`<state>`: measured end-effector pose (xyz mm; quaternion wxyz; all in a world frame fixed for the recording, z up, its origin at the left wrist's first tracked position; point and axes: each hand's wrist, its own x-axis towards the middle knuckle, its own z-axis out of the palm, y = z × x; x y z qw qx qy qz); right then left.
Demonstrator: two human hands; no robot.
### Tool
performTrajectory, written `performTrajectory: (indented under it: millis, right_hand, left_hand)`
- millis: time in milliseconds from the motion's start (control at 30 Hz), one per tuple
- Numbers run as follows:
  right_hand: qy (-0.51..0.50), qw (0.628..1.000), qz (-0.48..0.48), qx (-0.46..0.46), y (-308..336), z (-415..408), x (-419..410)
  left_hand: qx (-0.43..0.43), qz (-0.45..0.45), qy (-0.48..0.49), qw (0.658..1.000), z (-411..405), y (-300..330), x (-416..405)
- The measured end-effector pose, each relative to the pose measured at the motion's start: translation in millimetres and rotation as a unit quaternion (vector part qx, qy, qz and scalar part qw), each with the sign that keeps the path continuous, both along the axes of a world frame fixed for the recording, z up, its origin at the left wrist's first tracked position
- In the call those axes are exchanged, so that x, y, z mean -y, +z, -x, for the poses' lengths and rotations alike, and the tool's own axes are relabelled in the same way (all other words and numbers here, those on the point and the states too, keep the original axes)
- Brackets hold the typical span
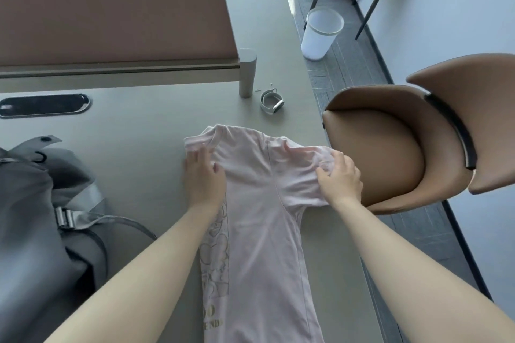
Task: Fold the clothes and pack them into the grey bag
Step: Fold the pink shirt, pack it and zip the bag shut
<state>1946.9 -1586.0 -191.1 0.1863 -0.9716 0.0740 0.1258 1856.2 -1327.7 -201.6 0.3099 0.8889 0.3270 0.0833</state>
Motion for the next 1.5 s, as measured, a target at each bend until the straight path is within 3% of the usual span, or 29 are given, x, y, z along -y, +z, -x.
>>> performTrajectory:
  millis: [100, 200, 300, 400, 500, 600, 733, 833, 900, 1000, 1100, 1167, 1200, 1267, 1367, 1500]
  right_hand:
    - [-0.046, 0.993, -0.019, -0.103, 1.0, 13.0, 17.9]
    - [-0.032, 0.988, -0.017, -0.153, 3.1, 18.4, 29.3]
    - [0.0, 0.994, 0.049, -0.1, 1.8, 24.1, 37.4]
    - [-0.009, 1.0, 0.016, -0.014, -2.9, 20.5, 46.6]
    - [-0.088, 0.992, -0.064, -0.064, -3.7, 14.3, 52.5]
    - [-0.111, 0.972, -0.088, -0.189, -5.9, 10.5, 58.7]
    - [-0.15, 0.963, -0.147, -0.167, -8.3, 2.4, 64.7]
    - [-0.213, 0.928, -0.297, -0.078, 3.4, 1.1, 59.4]
    - [-0.194, 0.902, -0.385, -0.012, 26.0, 2.8, 43.6]
    - [-0.026, 0.886, -0.463, -0.005, 63.4, 10.5, 3.1]
    - [0.171, 0.858, -0.473, -0.104, 83.1, 27.2, -39.4]
    - [0.181, 0.84, -0.488, -0.152, 79.0, 36.4, -51.1]
    - [0.151, 0.85, -0.486, -0.139, 71.8, 37.5, -49.6]
    - [0.083, 0.894, -0.429, -0.096, 57.5, 36.5, -37.9]
    - [0.029, 0.959, -0.279, -0.041, 36.5, 34.9, -15.3]
    - [-0.081, 0.983, -0.16, -0.022, 18.6, 17.1, -0.7]
  left_hand:
    - [-0.038, 0.102, -0.165, 0.98, -16.8, 1.5, 29.1]
    - [-0.1, 0.109, -0.267, 0.952, -29.8, 10.7, 62.6]
    - [-0.106, 0.11, -0.279, 0.948, -40.9, 14.9, 85.8]
    - [-0.114, 0.107, -0.274, 0.949, -55.8, 16.4, 101.9]
    - [-0.136, 0.093, -0.273, 0.948, -58.3, 11.8, 113.7]
    - [-0.198, 0.04, -0.324, 0.924, -50.7, 3.9, 118.0]
    - [-0.179, 0.094, -0.254, 0.946, -43.0, 4.0, 119.0]
    - [-0.123, 0.134, -0.176, 0.967, -40.1, 11.3, 116.6]
    - [-0.088, 0.244, -0.096, 0.961, -37.1, 18.4, 112.9]
    - [-0.042, 0.484, 0.052, 0.872, -31.7, 37.2, 100.8]
    - [0.038, 0.629, 0.154, 0.761, -16.7, 45.7, 68.4]
    - [0.067, 0.665, 0.151, 0.729, -5.0, 42.4, 43.9]
    - [0.071, 0.672, 0.138, 0.724, 0.5, 39.4, 35.6]
    - [0.052, 0.636, 0.139, 0.758, 8.1, 35.6, 29.1]
    - [0.006, 0.44, 0.134, 0.888, 10.1, 26.5, 26.4]
    - [-0.036, 0.299, 0.139, 0.943, 13.5, 12.5, 19.3]
